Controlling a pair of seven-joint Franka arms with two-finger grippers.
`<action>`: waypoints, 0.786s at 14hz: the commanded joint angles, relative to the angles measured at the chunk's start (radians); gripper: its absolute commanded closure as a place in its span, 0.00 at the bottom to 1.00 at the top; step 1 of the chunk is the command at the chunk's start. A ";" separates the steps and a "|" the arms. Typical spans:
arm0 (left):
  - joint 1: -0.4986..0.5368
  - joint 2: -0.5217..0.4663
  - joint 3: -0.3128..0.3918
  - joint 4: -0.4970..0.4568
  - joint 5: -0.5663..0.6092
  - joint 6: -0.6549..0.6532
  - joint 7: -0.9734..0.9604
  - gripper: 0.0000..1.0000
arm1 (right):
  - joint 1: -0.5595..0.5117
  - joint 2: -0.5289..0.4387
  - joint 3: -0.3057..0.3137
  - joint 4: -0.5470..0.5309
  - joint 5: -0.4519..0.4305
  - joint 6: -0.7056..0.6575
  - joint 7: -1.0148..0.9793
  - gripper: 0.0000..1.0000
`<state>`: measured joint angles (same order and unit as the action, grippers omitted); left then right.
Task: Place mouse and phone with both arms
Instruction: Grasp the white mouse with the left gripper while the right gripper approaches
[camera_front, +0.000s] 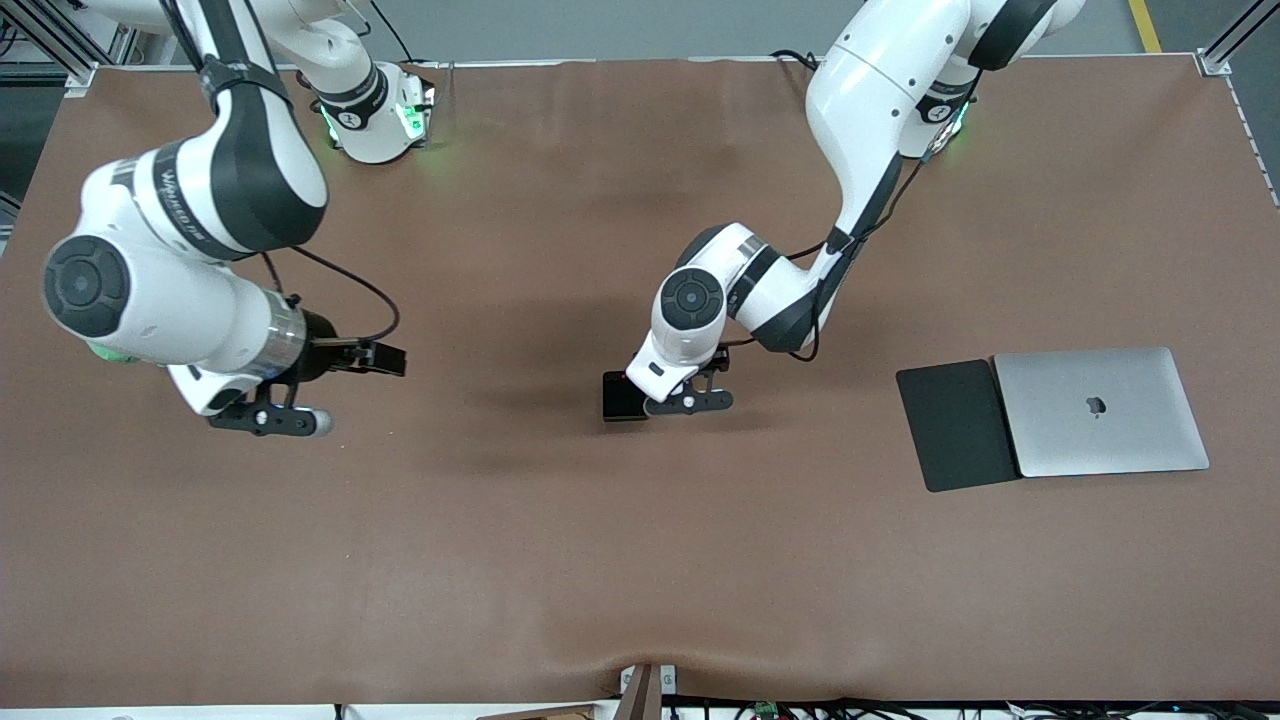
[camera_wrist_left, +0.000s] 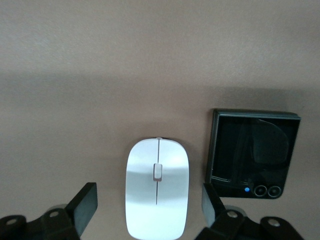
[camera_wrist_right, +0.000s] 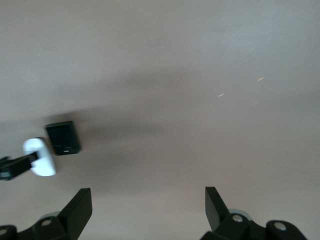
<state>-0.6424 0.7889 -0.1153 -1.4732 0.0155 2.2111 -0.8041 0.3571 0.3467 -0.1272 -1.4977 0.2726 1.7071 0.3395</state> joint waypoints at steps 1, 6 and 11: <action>-0.023 0.026 0.011 0.019 0.021 0.015 -0.027 0.07 | 0.000 0.012 -0.008 0.008 0.089 -0.014 0.056 0.00; -0.029 0.049 0.011 0.017 0.027 0.035 -0.027 0.10 | 0.045 -0.001 -0.008 -0.070 0.093 0.064 0.056 0.00; -0.031 0.067 0.011 0.020 0.026 0.038 -0.029 0.32 | 0.051 -0.041 -0.009 -0.156 0.086 0.178 0.042 0.00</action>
<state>-0.6578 0.8337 -0.1148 -1.4729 0.0179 2.2355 -0.8044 0.3974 0.3542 -0.1290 -1.5854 0.3450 1.8383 0.3834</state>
